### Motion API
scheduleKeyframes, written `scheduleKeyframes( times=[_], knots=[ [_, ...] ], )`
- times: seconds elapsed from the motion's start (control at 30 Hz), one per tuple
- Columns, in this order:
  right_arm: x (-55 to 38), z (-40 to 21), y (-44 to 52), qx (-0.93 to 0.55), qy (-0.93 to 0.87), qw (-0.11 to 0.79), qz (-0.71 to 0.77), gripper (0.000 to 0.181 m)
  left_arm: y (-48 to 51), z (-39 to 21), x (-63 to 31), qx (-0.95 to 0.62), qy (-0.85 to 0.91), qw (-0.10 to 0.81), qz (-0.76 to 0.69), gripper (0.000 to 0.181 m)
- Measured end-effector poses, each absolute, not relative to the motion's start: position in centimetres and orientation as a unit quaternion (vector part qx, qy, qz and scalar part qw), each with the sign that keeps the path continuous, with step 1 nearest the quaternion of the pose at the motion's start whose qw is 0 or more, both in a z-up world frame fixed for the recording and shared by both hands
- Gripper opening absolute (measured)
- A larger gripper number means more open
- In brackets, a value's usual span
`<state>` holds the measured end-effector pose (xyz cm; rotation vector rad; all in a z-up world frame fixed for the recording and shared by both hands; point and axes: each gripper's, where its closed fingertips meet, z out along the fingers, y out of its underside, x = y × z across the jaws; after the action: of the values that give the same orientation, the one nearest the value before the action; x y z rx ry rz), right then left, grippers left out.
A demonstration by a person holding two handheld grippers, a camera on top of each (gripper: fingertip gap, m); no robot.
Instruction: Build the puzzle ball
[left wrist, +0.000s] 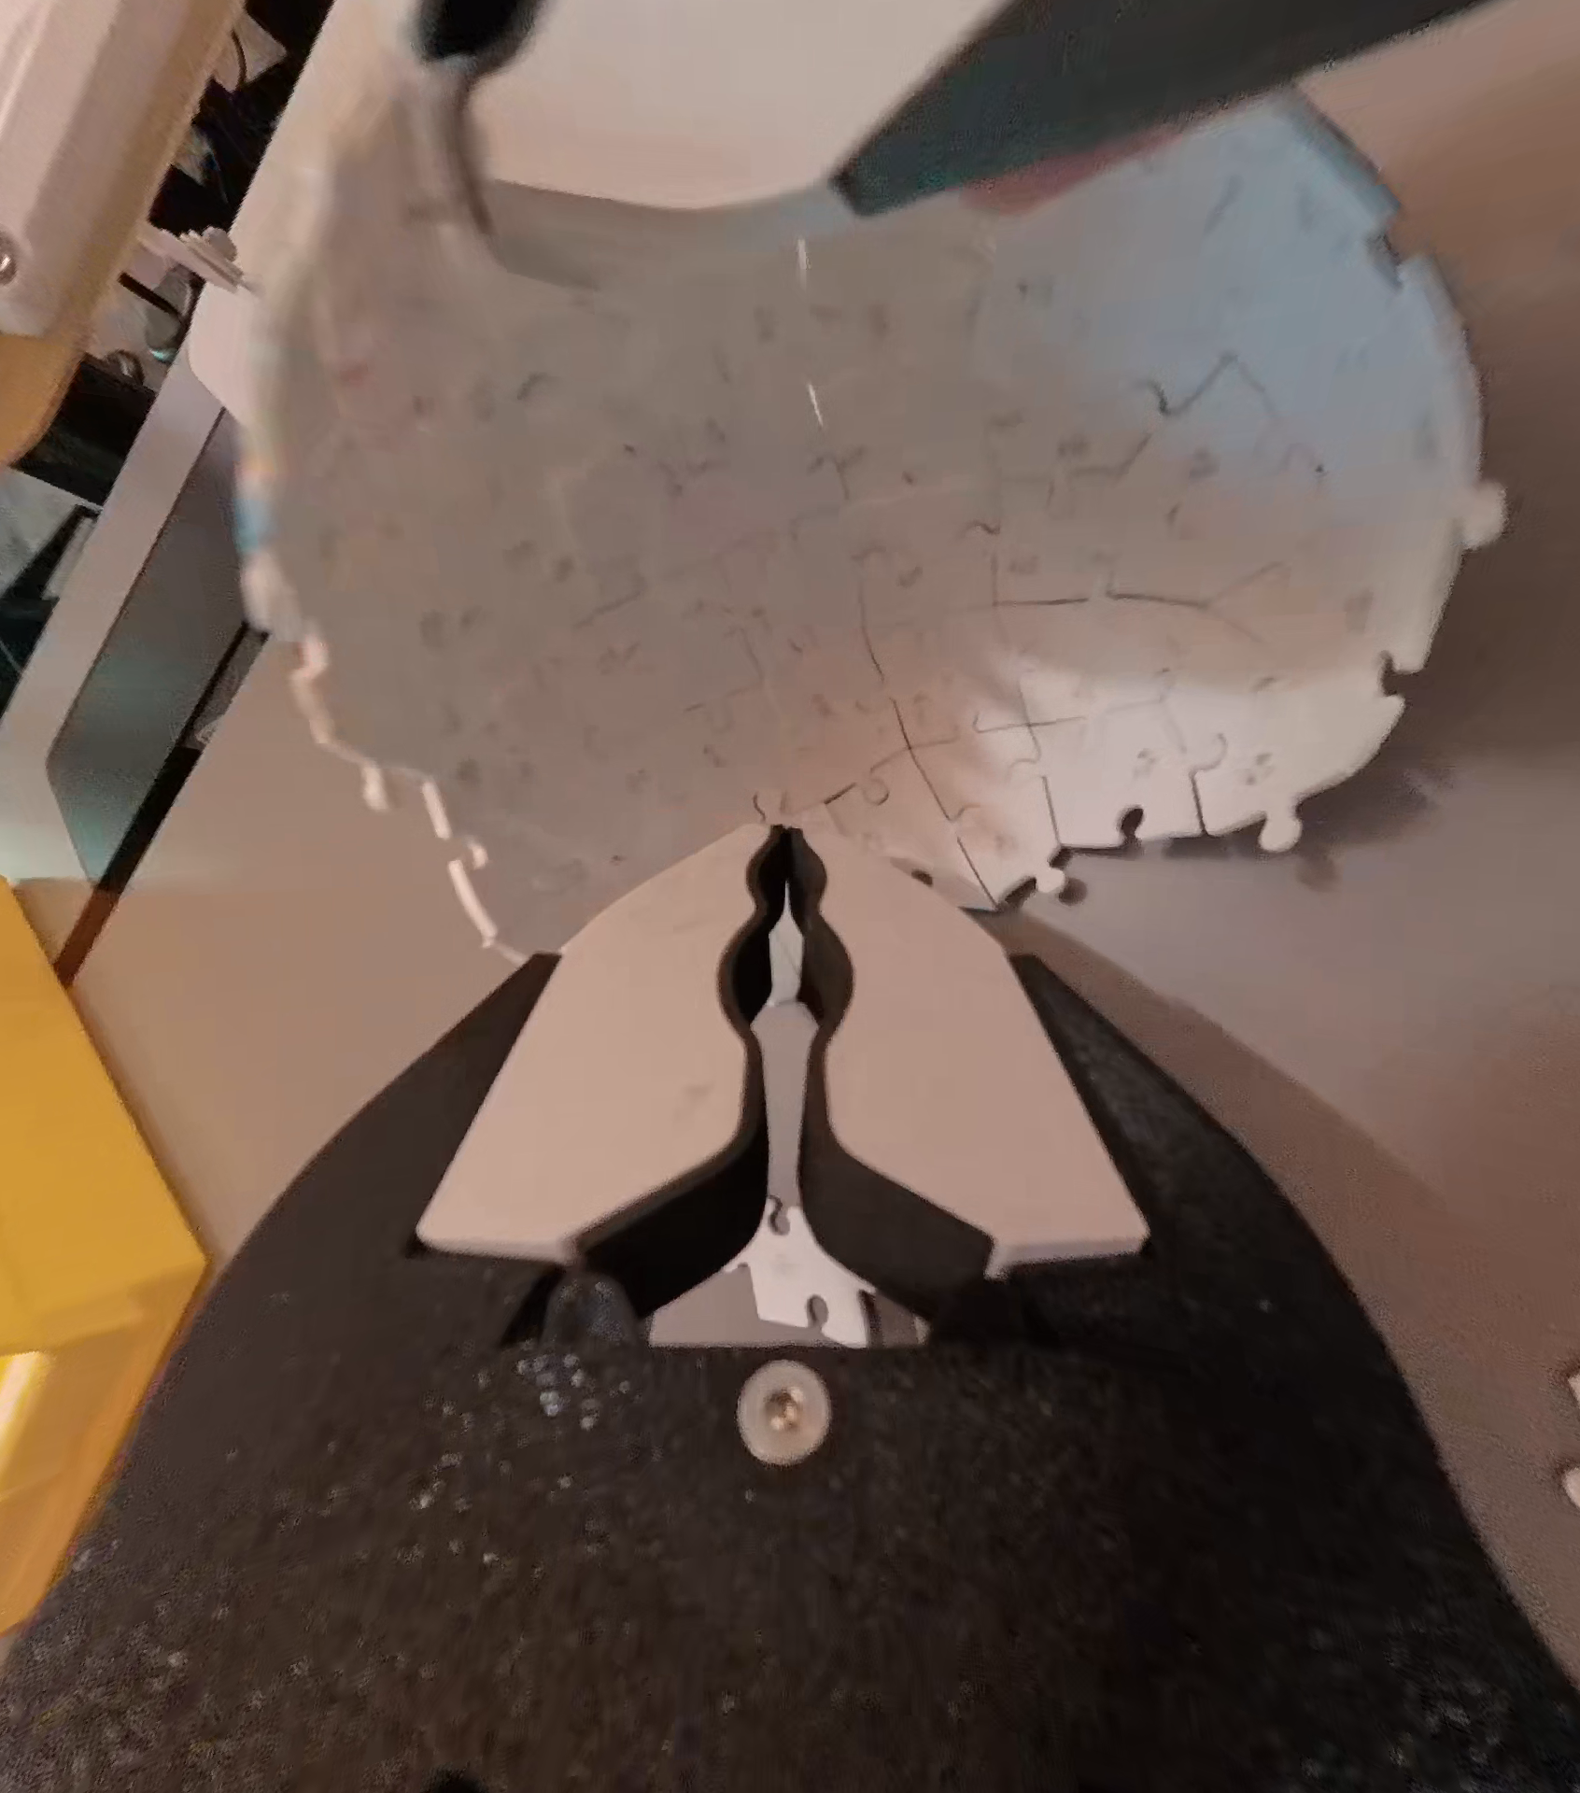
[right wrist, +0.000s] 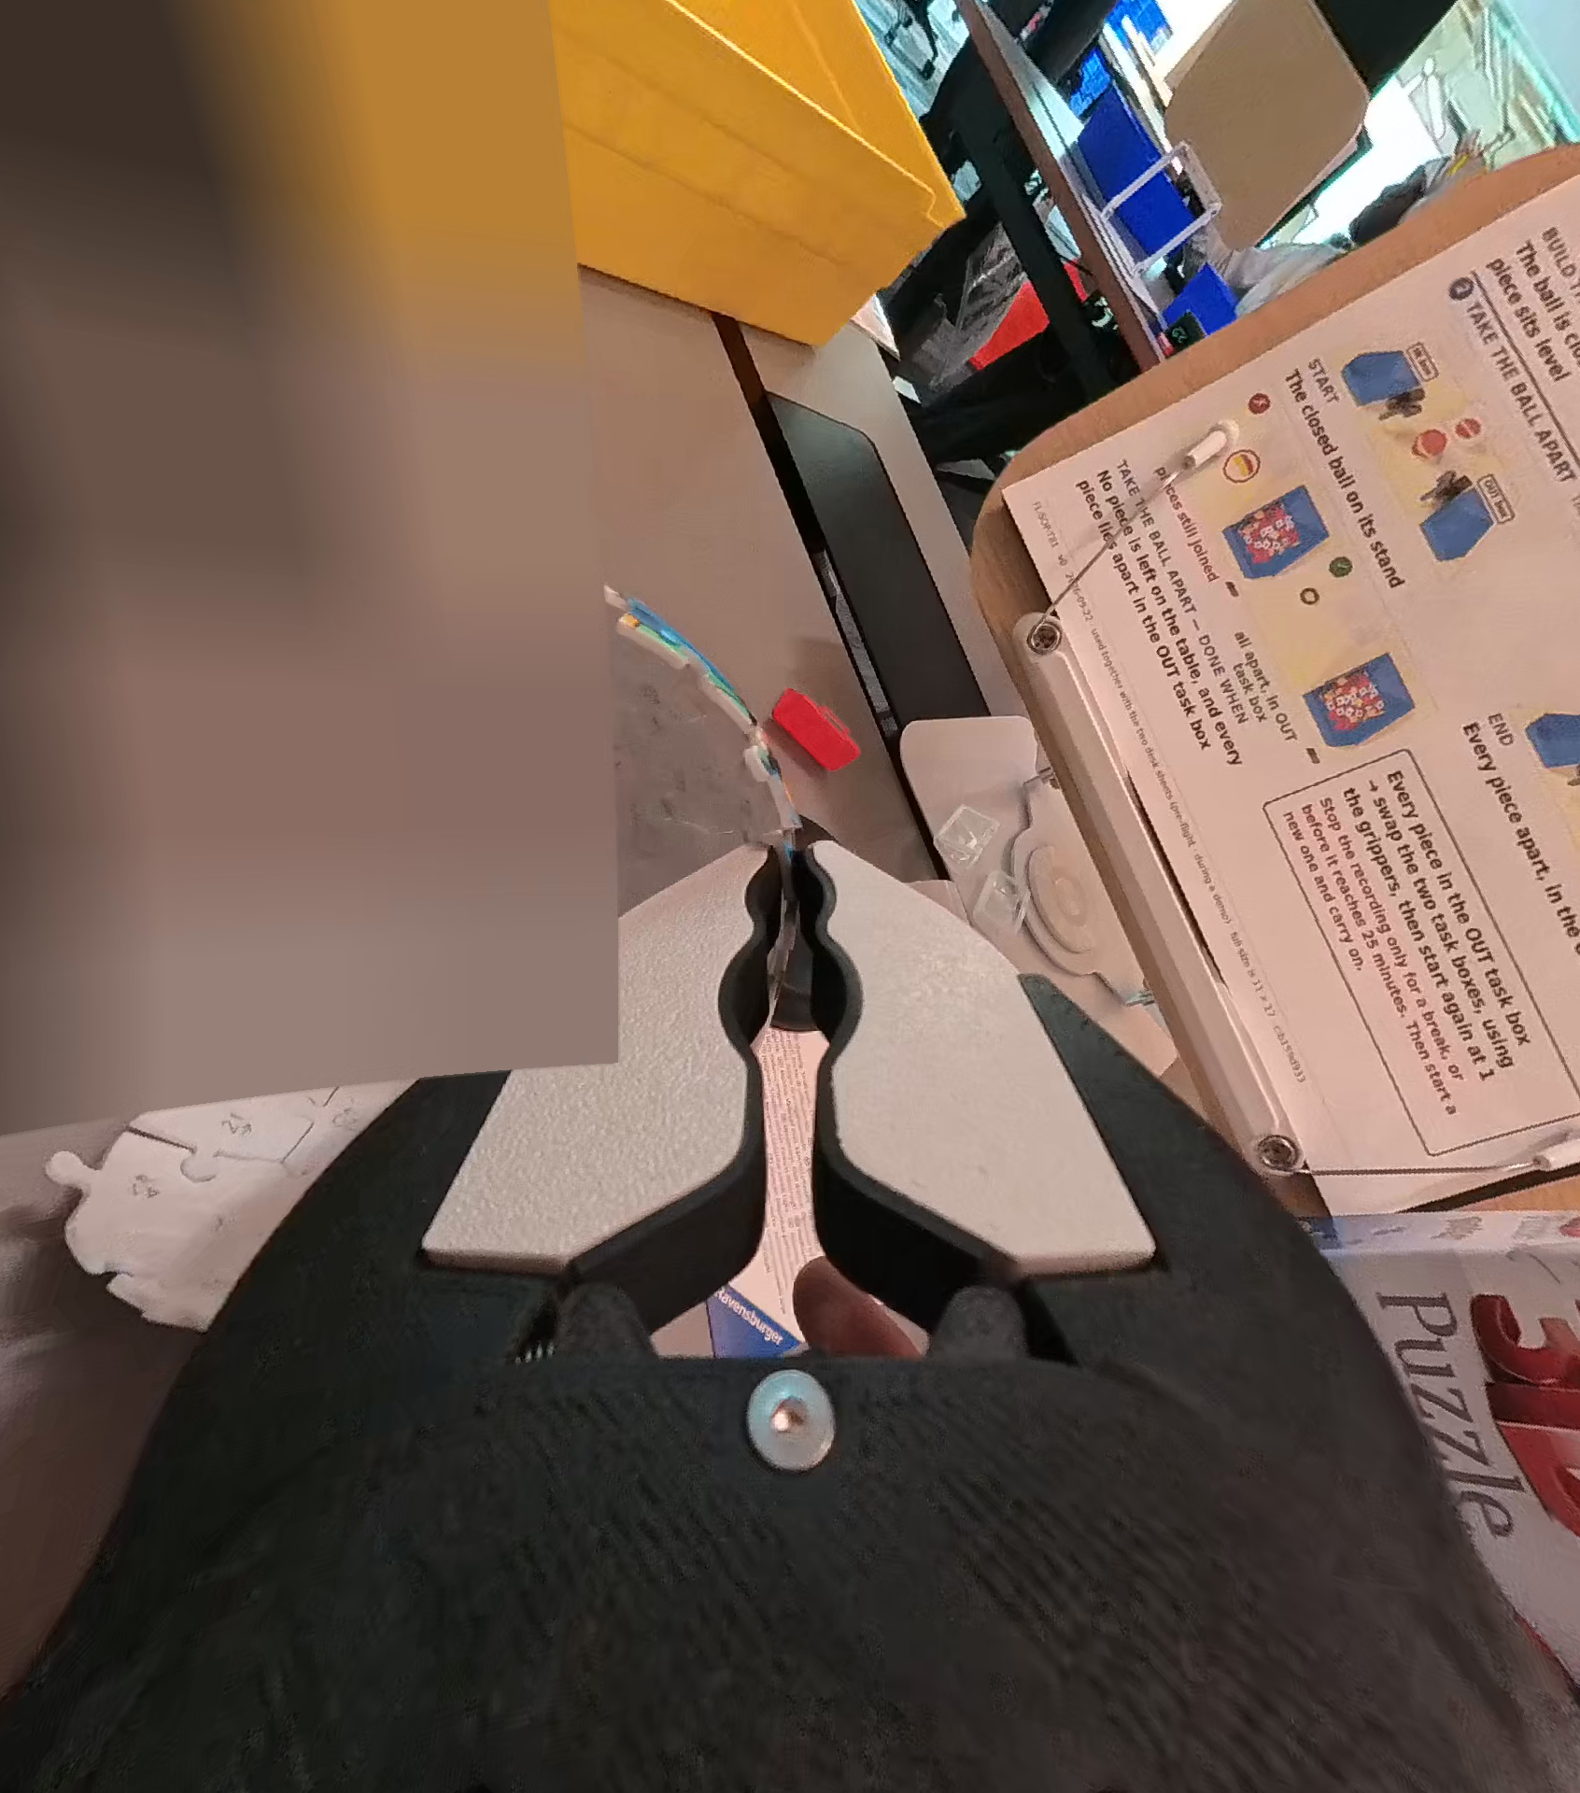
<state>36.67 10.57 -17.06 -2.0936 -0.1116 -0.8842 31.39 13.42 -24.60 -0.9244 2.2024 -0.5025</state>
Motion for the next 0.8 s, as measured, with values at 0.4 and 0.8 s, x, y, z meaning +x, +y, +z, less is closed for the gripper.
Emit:
scheduleKeyframes(
  times=[0.4, 0.8],
  knots=[
    [36.1, -16.8, 11.5, -0.836, -0.072, 0.408, -0.359, 0.003, 14.0, -26.7, 32.5, -0.403, 0.828, 0.336, -0.198, 0.0],
    [35.6, -16.8, 12.5, -0.86, -0.039, 0.393, -0.325, 0.007, 13.4, -27.2, 32.9, -0.427, 0.81, 0.333, -0.227, 0.0]
  ],
)
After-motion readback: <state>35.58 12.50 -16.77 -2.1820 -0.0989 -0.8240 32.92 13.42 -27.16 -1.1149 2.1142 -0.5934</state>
